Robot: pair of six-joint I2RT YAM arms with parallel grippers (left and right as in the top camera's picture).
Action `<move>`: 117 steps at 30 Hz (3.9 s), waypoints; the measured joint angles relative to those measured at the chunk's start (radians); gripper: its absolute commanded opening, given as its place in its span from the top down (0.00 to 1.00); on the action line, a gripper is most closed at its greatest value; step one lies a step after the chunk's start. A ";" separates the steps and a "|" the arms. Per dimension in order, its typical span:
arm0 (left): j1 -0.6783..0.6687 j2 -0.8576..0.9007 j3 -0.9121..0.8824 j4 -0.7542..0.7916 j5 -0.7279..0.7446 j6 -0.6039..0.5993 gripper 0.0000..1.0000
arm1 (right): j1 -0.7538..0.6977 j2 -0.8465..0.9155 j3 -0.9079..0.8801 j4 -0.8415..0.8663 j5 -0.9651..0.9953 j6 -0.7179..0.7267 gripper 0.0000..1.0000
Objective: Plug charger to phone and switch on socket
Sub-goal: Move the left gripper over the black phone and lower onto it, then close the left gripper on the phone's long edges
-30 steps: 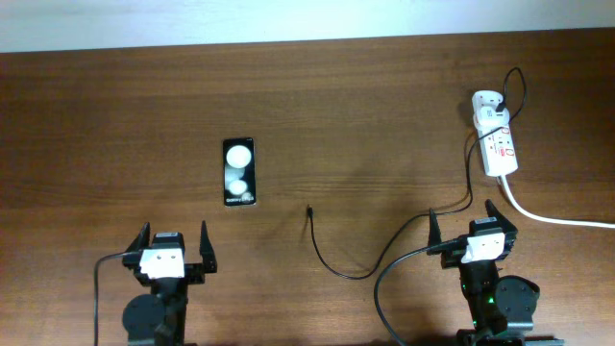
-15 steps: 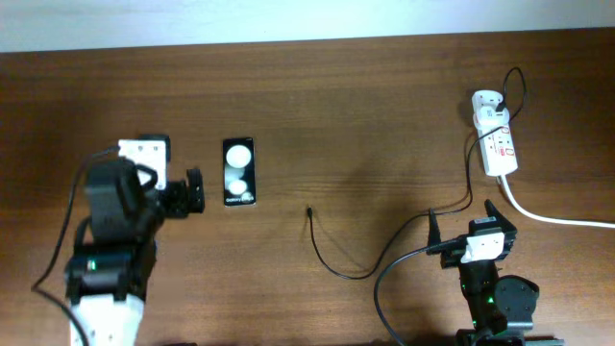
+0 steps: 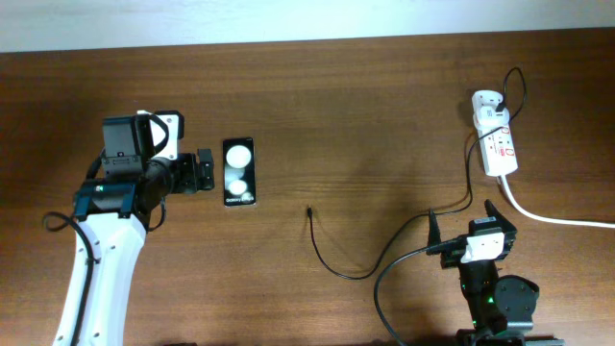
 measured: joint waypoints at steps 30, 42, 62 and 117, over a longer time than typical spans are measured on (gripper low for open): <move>-0.246 0.785 0.844 -0.512 -0.151 -0.238 0.01 | 0.000 0.000 0.000 0.000 0.000 -0.003 0.01; -0.251 0.797 0.726 -0.484 -0.149 -0.238 0.01 | 0.000 0.000 0.000 0.000 0.000 -0.004 0.01; -0.232 0.800 0.500 -0.273 -0.139 -0.238 0.01 | 0.000 0.000 0.000 0.000 0.000 -0.004 0.01; -0.240 0.856 0.499 -0.207 -0.142 -0.294 0.10 | 0.000 0.000 0.000 0.000 0.000 -0.004 0.01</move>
